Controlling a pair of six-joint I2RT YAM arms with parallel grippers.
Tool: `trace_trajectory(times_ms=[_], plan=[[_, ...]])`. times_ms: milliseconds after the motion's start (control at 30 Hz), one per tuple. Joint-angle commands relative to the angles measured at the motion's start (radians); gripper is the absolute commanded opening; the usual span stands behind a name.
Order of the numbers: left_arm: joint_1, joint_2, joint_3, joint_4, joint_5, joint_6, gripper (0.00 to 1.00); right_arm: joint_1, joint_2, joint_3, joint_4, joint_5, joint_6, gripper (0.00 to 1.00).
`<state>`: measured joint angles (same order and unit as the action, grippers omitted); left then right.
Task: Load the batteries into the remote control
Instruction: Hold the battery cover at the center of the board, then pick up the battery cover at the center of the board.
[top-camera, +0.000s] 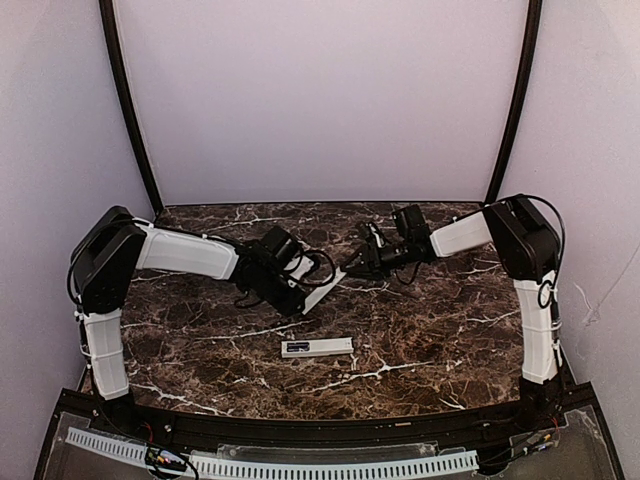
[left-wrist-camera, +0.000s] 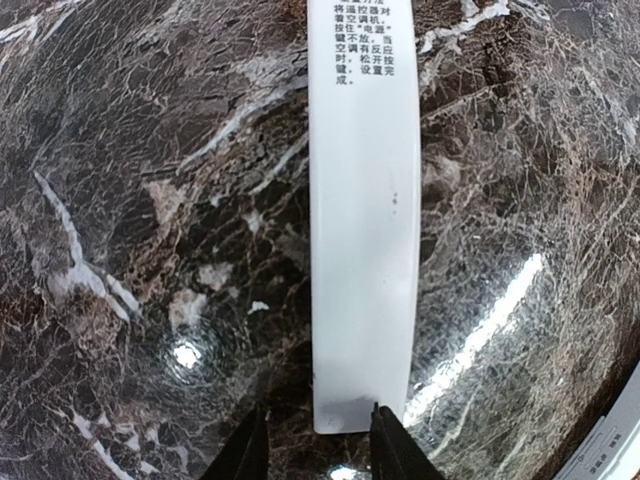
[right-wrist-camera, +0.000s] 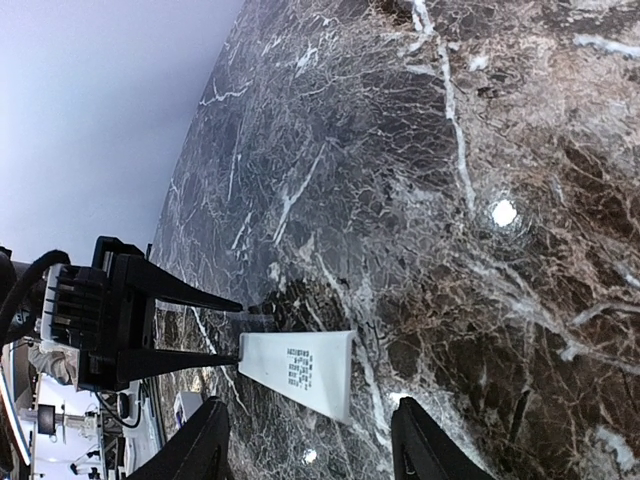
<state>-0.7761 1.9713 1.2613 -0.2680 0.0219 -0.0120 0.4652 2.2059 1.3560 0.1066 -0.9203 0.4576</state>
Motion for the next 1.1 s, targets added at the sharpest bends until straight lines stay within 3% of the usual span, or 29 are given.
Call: trace_trajectory(times_ms=[0, 233, 433, 700, 800, 900, 1067], plan=[[0.006, 0.018, 0.019, -0.048, 0.001, 0.006, 0.35, -0.004, 0.041, 0.039, 0.005, -0.040, -0.011, 0.54], [0.006, 0.020, 0.021, -0.054, 0.002, 0.039, 0.35, -0.004, 0.121, 0.081, 0.064, -0.120, 0.052, 0.53], [0.005, 0.025, 0.023, -0.061, 0.008, 0.045, 0.35, -0.004, 0.153, 0.061, 0.246, -0.203, 0.184, 0.43], [0.005, 0.031, 0.032, -0.073, 0.016, 0.053, 0.35, -0.004, 0.168, 0.068, 0.276, -0.223, 0.213, 0.08], [0.005, 0.026, 0.040, -0.091, 0.012, 0.048, 0.36, -0.004, 0.155, 0.050, 0.282, -0.212, 0.214, 0.01], [0.007, -0.002, 0.028, -0.078, 0.017, 0.042, 0.42, -0.004, 0.130, 0.015, 0.313, -0.201, 0.226, 0.00], [0.006, -0.172, -0.072, 0.069, 0.015, 0.047, 0.65, -0.006, 0.053, -0.085, 0.435, -0.167, 0.295, 0.00]])
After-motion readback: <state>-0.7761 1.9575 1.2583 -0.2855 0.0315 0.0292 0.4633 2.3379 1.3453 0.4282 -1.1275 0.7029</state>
